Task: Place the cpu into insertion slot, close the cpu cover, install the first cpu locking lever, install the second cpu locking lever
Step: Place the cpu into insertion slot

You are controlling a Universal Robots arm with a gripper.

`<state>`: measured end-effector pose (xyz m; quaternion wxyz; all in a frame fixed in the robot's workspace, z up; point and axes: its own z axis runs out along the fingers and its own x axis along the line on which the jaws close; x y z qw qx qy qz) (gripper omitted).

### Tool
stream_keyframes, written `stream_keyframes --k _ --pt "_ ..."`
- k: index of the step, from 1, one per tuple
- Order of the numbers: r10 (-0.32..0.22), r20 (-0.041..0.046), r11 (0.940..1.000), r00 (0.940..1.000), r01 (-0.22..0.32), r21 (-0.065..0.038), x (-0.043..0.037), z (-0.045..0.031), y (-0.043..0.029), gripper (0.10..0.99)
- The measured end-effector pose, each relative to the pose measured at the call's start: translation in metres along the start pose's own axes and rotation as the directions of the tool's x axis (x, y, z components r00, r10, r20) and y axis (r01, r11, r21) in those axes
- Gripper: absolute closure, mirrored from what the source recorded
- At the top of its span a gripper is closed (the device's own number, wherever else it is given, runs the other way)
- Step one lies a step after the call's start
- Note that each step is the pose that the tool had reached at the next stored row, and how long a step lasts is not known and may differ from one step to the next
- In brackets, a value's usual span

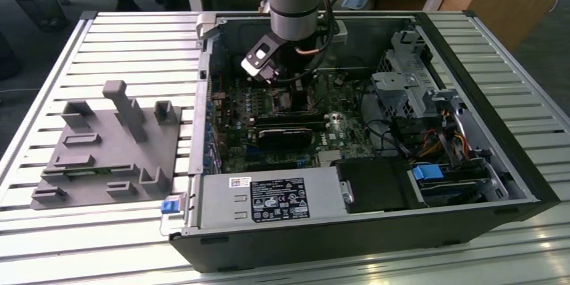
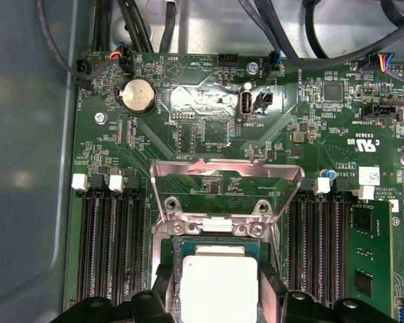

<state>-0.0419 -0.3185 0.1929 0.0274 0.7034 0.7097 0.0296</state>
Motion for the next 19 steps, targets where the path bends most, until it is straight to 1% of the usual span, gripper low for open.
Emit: stream_keyframes --k 10,14,19 --pt "0.0 0.0 1.0 1.0 0.0 0.0 0.0014 0.0004 0.0 0.475" --pt "0.001 0.0 1.0 1.0 -0.001 0.0 0.0015 -0.0027 0.0002 0.475" --pt "0.001 0.0 1.0 1.0 -0.001 0.002 0.0015 -0.0084 0.0008 0.475"
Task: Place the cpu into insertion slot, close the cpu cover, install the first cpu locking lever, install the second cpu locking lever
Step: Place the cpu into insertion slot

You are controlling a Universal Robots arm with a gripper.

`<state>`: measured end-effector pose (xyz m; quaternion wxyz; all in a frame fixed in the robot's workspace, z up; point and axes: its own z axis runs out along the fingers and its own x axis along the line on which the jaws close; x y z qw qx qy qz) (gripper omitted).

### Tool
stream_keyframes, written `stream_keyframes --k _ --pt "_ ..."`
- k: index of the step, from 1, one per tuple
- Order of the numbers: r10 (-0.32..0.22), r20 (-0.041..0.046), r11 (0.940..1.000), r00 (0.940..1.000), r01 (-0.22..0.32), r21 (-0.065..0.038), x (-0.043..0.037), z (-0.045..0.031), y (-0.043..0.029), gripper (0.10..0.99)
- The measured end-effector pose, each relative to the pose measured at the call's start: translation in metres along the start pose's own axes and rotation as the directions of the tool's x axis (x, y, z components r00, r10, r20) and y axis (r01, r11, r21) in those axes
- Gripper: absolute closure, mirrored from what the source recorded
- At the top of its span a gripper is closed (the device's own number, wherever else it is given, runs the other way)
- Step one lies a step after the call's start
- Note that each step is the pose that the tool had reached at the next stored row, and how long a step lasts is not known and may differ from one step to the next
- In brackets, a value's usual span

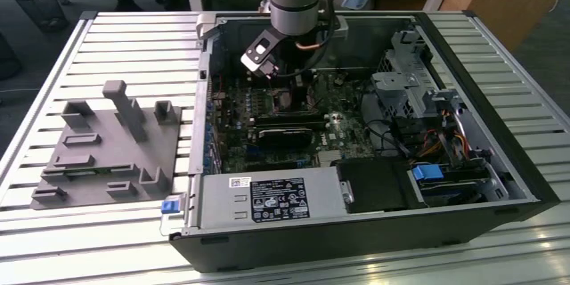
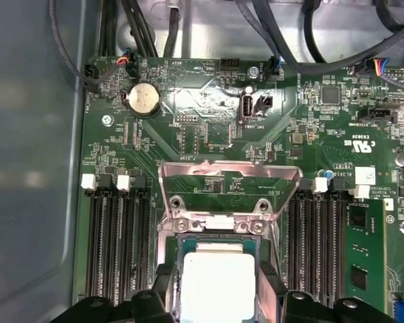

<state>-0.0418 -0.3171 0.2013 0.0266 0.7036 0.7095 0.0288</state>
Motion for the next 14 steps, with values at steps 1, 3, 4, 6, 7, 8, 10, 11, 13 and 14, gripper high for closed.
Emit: stream_keyframes --k 1,3,4,6,7,8,10,11,13,14 --pt "0.0 0.0001 1.0 1.0 0.0 0.0 0.0 -0.0014 0.0001 0.475" --pt "0.0 -0.0001 1.0 1.0 0.0 0.001 0.0 -0.0041 0.0003 0.475" --pt "0.0 0.0 1.0 1.0 0.0 0.002 0.0 -0.0052 0.0004 0.486" --pt "0.0 0.0 1.0 1.0 0.0 0.003 0.0 -0.0071 0.0006 0.553" --pt "0.0 0.0 1.0 1.0 0.0 0.004 0.0 -0.008 0.0007 0.616" --pt "0.0 0.0 1.0 1.0 0.0 0.005 0.0 -0.0088 0.0008 0.616" --pt "0.0 -0.0001 1.0 1.0 0.0 0.005 0.0 -0.0099 0.0009 0.671" --pt "0.0 -0.0001 1.0 1.0 0.0 0.006 0.0 -0.0103 0.0009 0.729" --pt "0.0 -0.0003 1.0 1.0 0.0 0.006 0.0001 -0.0105 0.0009 0.847" --pt "0.0 -0.0003 1.0 1.0 0.0 0.007 0.0 -0.0107 0.0009 0.847"
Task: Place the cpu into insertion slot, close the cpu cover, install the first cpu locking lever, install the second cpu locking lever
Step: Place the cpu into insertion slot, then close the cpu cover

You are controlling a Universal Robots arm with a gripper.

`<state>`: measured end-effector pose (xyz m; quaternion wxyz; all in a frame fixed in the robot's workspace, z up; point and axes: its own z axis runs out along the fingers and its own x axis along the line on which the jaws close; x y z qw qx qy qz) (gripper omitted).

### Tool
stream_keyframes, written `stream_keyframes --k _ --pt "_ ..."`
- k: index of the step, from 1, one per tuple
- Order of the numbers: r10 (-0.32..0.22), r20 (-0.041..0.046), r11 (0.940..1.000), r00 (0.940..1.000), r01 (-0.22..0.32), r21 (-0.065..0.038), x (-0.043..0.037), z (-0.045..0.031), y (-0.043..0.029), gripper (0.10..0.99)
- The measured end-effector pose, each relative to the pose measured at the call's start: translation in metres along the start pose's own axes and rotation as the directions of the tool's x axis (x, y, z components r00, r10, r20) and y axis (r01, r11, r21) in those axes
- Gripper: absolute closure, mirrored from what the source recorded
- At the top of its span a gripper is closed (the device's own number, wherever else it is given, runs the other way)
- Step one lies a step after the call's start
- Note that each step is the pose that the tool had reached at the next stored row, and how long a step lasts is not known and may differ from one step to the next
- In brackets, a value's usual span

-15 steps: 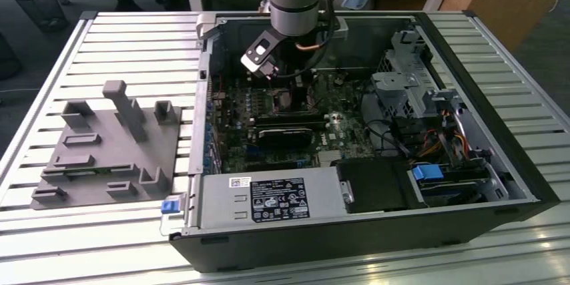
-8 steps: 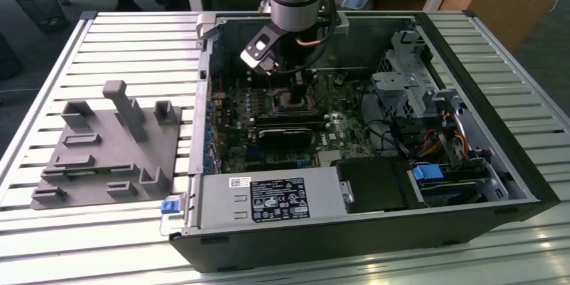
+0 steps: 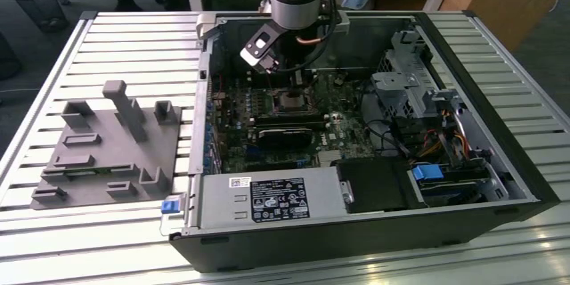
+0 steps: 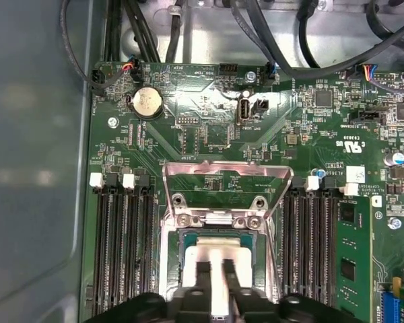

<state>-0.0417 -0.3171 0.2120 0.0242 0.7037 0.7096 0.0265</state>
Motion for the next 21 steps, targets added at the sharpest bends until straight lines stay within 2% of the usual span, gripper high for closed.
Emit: stream_keyframes --k 2,21 --pt "0.0 0.0001 1.0 1.0 0.0 0.0 0.0 -0.0002 0.0 0.965" --pt "0.0 -0.0002 1.0 1.0 0.0 0.001 0.0 -0.0036 0.0003 0.98"
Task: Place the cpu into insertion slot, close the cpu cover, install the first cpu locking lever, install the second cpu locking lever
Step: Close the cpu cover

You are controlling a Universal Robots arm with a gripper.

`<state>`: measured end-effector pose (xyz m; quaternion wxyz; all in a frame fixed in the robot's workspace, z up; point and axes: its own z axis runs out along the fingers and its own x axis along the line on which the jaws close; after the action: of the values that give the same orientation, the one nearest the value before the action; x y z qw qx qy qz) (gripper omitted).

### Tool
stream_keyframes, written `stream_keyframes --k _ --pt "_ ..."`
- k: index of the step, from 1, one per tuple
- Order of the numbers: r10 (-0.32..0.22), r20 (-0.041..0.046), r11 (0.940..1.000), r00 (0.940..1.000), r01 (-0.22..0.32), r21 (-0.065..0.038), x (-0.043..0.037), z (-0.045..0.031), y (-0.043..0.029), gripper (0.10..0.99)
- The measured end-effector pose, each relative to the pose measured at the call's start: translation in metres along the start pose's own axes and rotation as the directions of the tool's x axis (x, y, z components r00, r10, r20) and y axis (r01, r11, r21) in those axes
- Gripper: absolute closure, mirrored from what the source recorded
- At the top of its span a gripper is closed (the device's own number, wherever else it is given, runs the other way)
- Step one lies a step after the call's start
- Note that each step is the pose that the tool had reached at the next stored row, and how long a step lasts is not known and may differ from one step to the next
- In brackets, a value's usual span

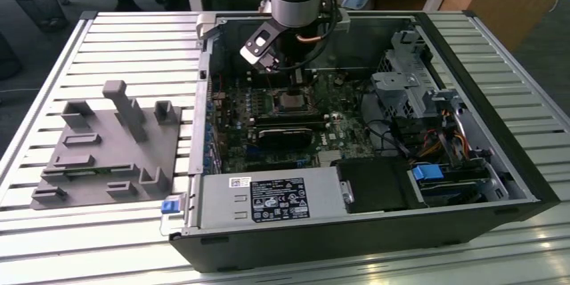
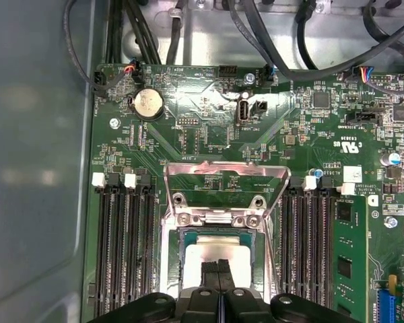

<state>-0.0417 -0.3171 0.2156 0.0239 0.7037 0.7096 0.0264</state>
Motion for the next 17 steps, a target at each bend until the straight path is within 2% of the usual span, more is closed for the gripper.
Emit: stream_keyframes --k 7,17 --pt "0.0 0.0003 1.0 1.0 0.0 0.0 0.0 -0.003 0.0002 0.98" --pt "0.0 0.0002 1.0 1.0 0.0 0.001 0.0 -0.0158 0.0011 0.98"
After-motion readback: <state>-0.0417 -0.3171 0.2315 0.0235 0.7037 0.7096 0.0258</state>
